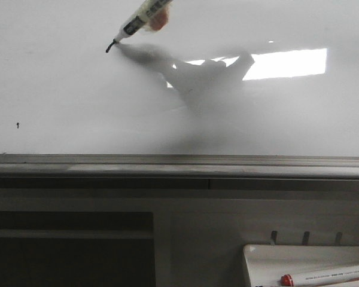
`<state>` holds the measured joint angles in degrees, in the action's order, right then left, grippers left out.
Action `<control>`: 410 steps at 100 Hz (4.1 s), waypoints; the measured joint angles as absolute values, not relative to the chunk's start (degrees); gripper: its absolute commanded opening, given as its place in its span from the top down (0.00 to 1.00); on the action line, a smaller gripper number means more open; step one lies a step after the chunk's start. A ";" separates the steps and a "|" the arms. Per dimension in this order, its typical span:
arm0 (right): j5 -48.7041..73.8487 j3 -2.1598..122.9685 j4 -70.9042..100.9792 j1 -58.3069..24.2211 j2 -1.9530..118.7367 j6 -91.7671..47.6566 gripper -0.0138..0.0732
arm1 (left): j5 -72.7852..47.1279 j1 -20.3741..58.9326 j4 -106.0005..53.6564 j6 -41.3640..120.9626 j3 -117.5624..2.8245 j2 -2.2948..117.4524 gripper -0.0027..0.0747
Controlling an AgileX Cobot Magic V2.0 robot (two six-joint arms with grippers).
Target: Write number 2 on whiteboard
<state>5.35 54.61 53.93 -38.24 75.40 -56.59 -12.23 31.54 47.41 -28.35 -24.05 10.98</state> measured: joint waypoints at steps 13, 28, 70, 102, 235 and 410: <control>5.50 54.24 53.41 -35.56 73.03 -56.54 0.91 | -12.23 31.54 47.41 -28.35 -24.05 10.98 0.90; 8.15 51.19 53.33 -32.98 70.54 -56.54 0.91 | -12.23 31.54 47.41 -28.35 -24.05 10.98 0.90; 13.65 47.84 54.43 -36.81 74.66 -55.96 0.91 | -12.23 31.54 47.41 -28.35 -24.05 10.98 0.90; 13.29 53.21 54.43 -42.61 81.68 -55.96 0.91 | -12.23 31.54 47.51 -28.35 -24.05 10.98 0.90; 28.01 51.88 46.85 -38.83 68.21 -55.94 0.91 | 9.64 31.51 54.24 -28.25 -17.89 25.89 0.53; 20.97 58.93 48.35 -45.02 75.32 -55.17 0.11 | 17.66 31.51 62.02 -27.76 -21.95 52.23 0.99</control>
<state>20.97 58.93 48.35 -45.02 75.32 -55.17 17.66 31.51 62.02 -27.76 -21.95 52.23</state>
